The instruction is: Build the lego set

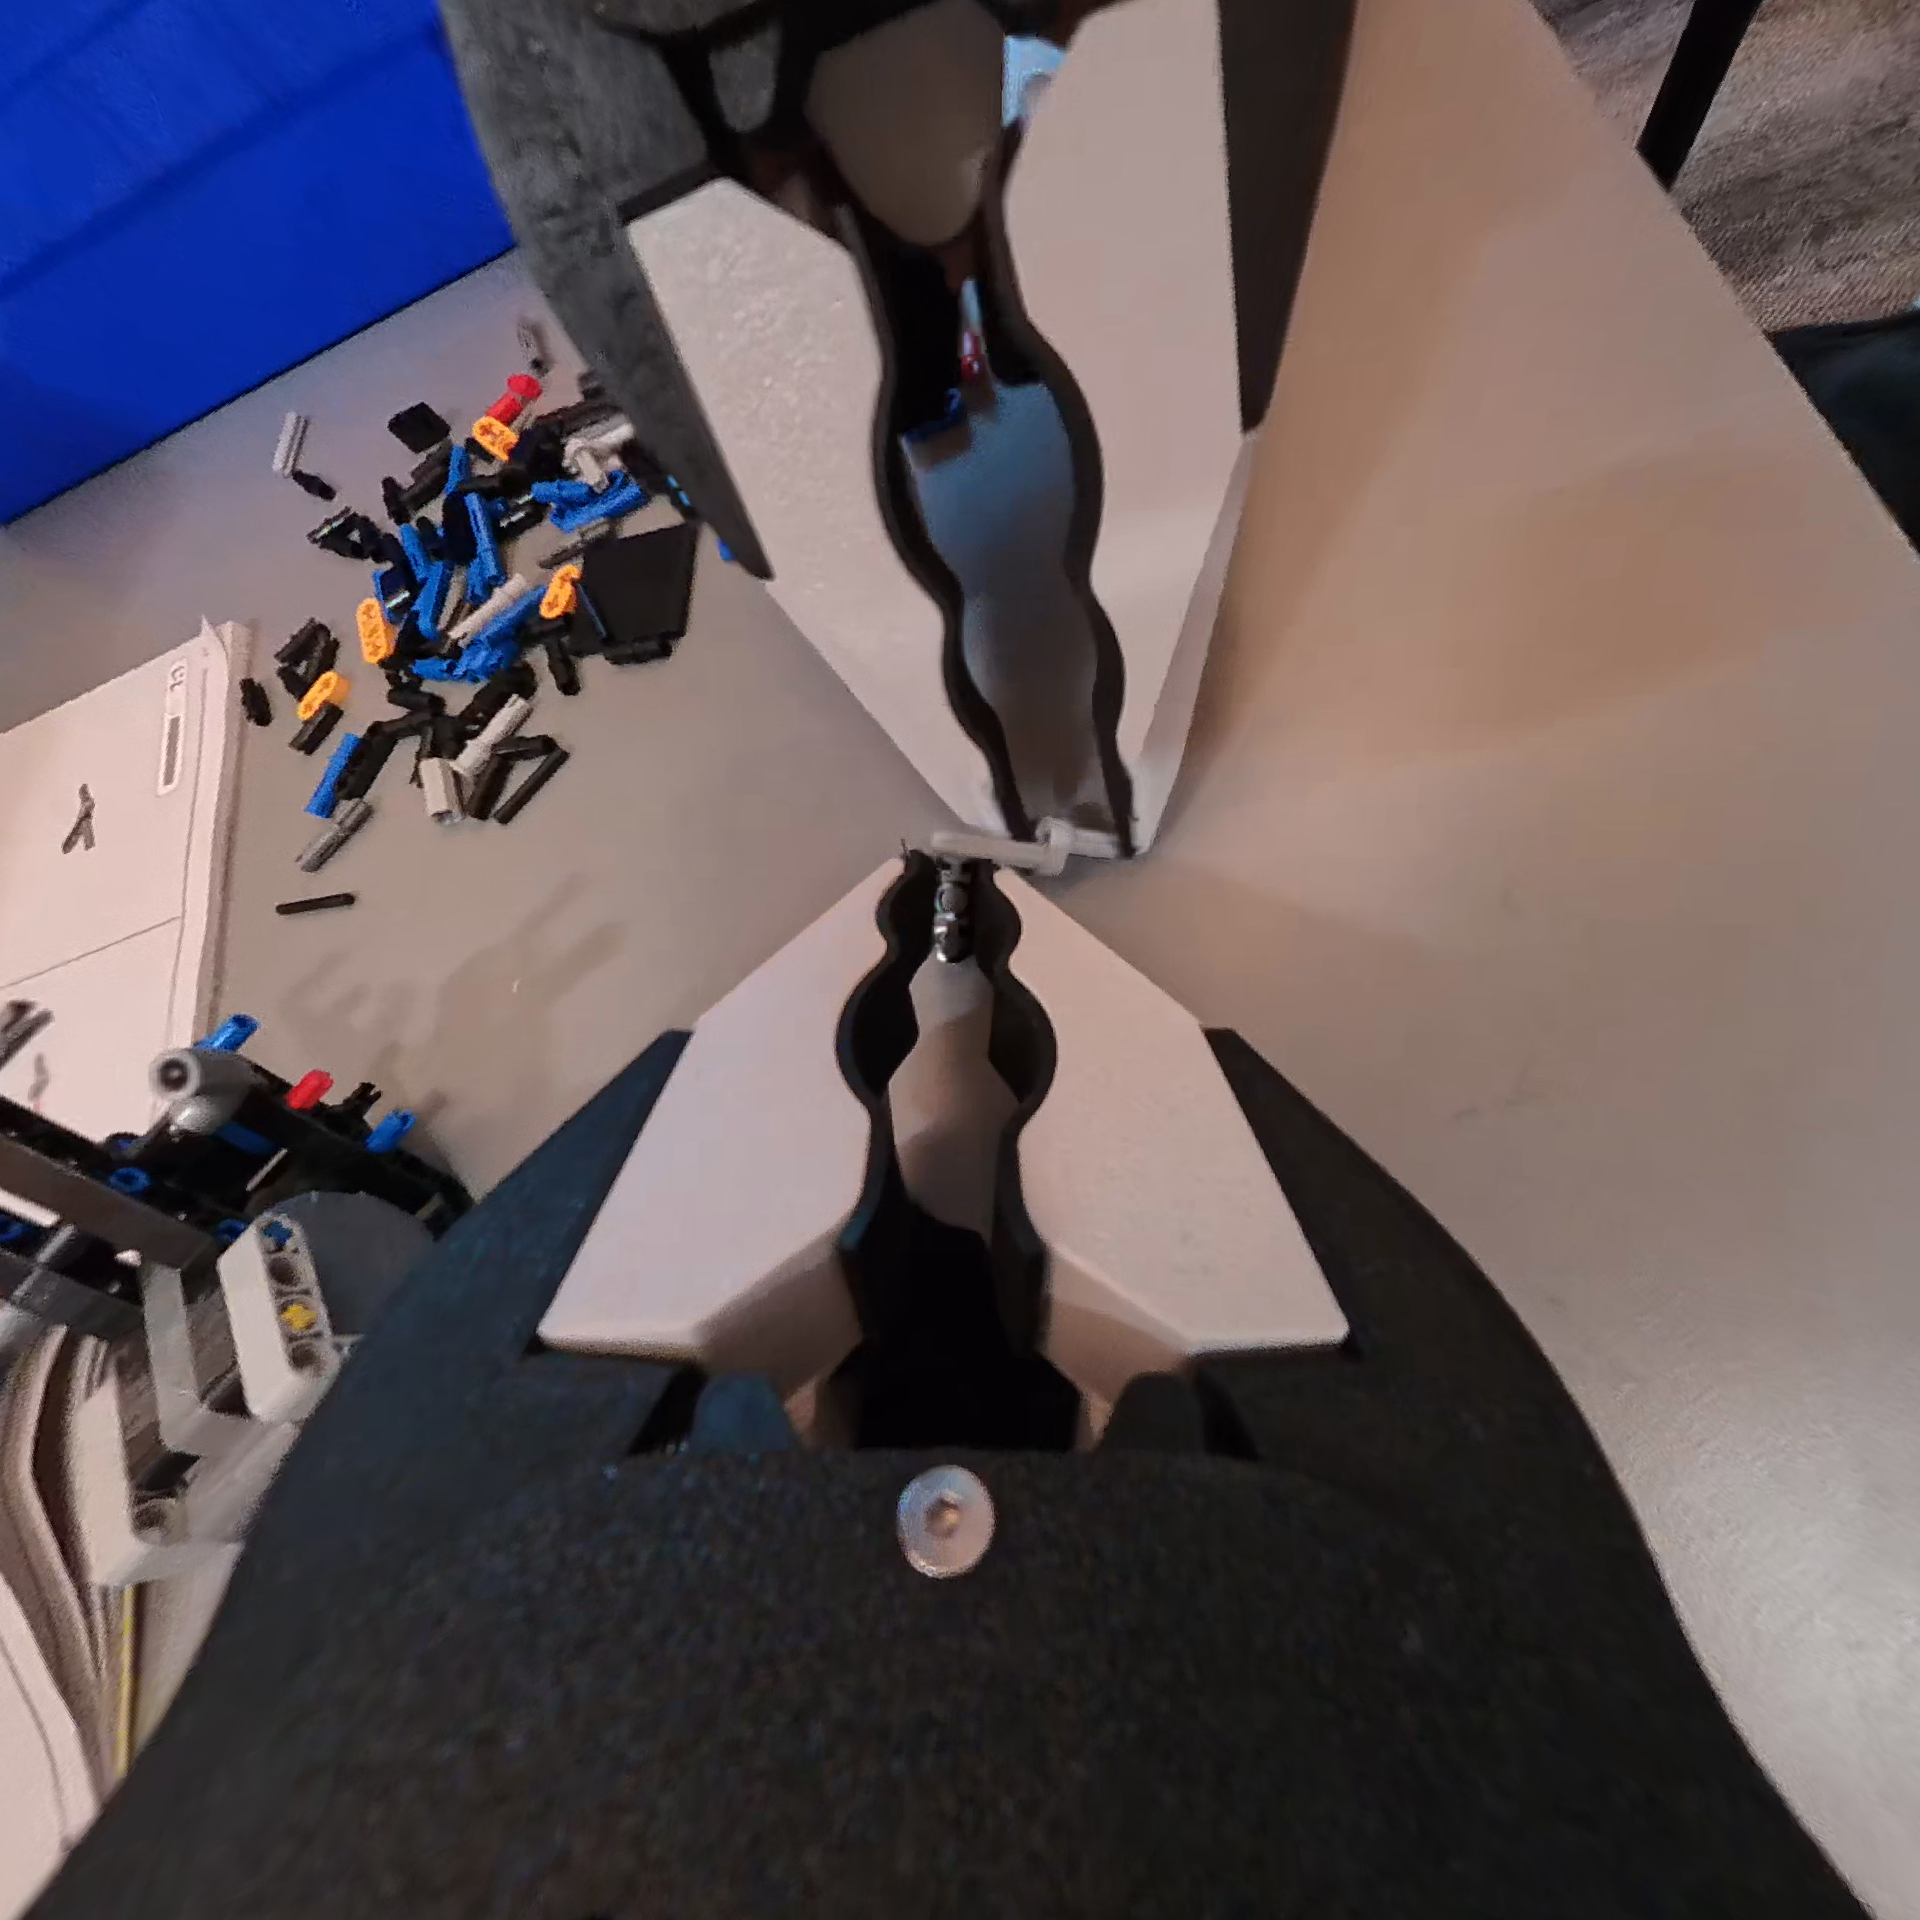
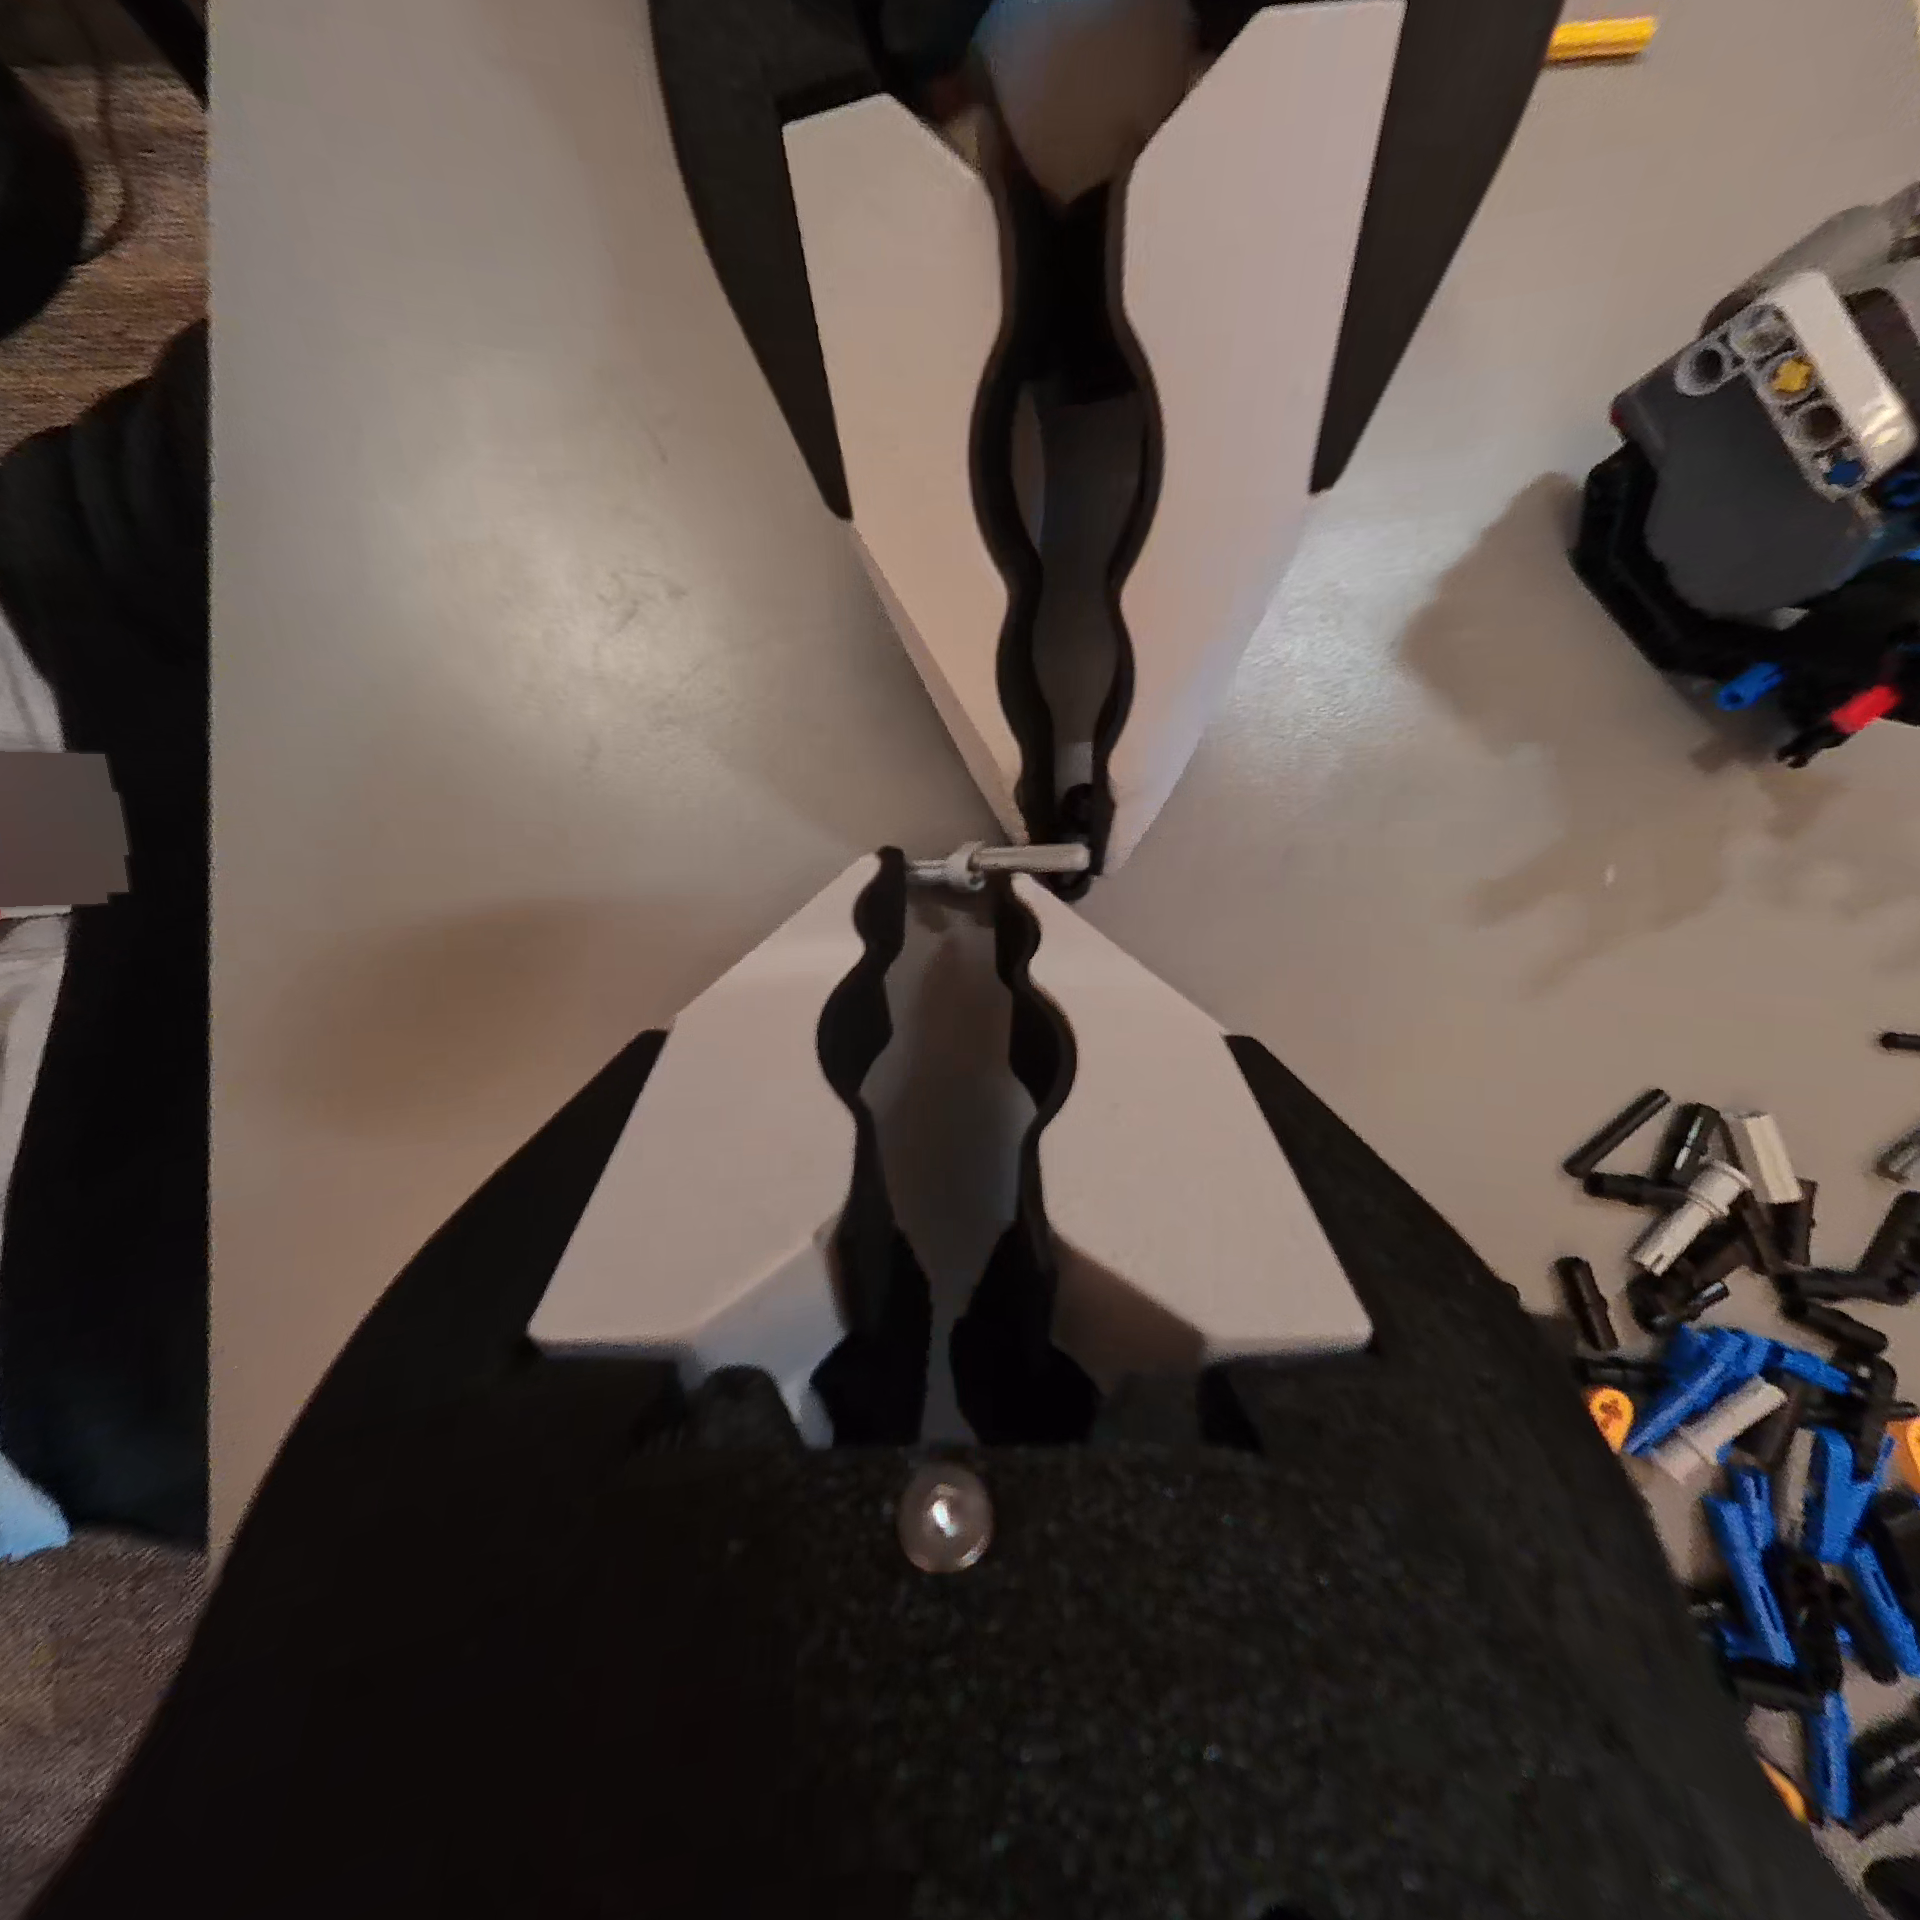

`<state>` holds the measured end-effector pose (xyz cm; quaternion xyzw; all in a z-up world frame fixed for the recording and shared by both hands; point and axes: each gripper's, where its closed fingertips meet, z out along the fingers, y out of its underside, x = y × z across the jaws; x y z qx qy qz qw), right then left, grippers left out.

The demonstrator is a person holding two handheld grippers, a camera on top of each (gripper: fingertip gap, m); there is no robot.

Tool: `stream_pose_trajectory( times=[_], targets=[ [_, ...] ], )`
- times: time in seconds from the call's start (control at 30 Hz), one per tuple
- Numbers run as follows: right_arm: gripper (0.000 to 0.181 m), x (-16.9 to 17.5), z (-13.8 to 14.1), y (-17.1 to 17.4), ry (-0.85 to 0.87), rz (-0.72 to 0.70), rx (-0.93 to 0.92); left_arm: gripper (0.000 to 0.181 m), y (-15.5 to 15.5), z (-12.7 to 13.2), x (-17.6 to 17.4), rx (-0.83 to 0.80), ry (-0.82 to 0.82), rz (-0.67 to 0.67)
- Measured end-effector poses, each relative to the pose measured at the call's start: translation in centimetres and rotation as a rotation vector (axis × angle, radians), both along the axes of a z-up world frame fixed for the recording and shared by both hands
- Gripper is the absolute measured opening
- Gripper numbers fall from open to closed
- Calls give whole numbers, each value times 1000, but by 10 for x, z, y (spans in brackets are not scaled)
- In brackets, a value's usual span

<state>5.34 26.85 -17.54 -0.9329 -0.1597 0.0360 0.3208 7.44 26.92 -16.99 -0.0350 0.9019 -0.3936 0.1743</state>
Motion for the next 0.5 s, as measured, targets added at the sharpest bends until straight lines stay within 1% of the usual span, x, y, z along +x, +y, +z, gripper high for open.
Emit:
stream_pose_trajectory(
  times=[0.07,0.2,0.23,0.33,0.4,0.5],
  targets=[
    [15,2,0,1,-17,-7,8,6,0,1,0,-14,17,4],
    [11,3,2,0,-55,42,25,6,0,0,-2,-5,19,-8],
    [6,3,5,0,-74,62,42,6,2,-1,-2,3,22,-7],
    [6,9,4,0,-173,96,70,6,8,3,1,-5,45,10],
    [6,14,5,2,-198,80,82,6,9,6,0,-42,95,12],
    [6,20,5,2,-220,74,76,6,12,6,2,-38,97,20]
  ],
)
